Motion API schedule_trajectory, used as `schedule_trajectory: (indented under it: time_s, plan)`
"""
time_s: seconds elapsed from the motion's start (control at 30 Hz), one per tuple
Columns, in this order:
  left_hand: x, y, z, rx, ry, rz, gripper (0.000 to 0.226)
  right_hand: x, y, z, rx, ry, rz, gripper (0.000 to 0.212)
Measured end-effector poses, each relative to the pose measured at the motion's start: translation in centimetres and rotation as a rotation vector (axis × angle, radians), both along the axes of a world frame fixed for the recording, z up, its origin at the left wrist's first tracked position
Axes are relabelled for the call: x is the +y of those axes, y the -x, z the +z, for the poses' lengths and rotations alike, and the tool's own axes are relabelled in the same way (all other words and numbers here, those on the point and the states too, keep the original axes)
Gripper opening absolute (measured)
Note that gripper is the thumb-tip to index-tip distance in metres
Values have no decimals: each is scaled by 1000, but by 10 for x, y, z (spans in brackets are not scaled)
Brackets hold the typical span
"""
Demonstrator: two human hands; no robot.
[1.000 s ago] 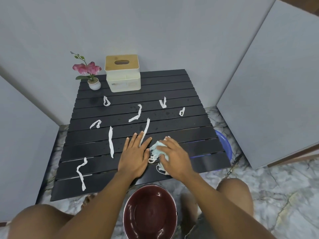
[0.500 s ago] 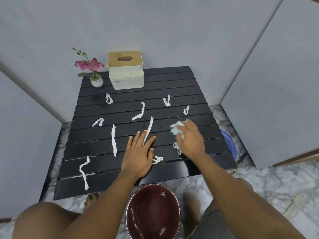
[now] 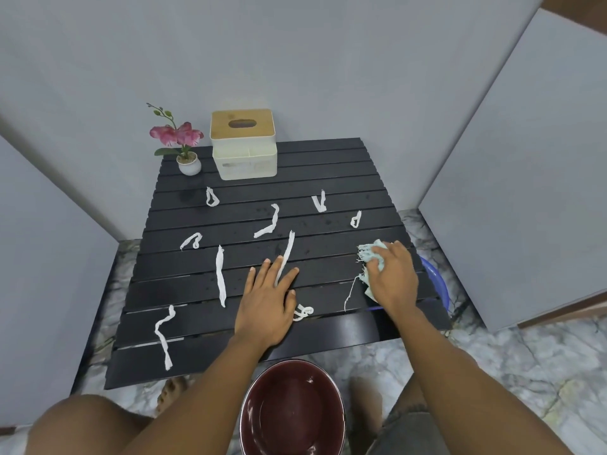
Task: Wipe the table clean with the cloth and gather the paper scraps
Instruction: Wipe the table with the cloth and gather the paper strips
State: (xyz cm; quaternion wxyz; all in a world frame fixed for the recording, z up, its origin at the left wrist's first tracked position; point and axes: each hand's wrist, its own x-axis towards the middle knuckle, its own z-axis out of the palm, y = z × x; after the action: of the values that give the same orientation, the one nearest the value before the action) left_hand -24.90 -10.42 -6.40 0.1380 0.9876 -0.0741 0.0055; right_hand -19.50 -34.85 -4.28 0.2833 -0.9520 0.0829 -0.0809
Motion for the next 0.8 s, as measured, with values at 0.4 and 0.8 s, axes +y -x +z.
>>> schedule_trajectory:
  time_s: [0.4, 0.8]
  plan:
    - [10, -29, 20, -20, 130, 3, 65, 36, 32, -1, -62, -58, 381, 26]
    - [8, -100, 4, 41, -87, -7, 70, -37, -10, -7, 74, 293, 517, 88]
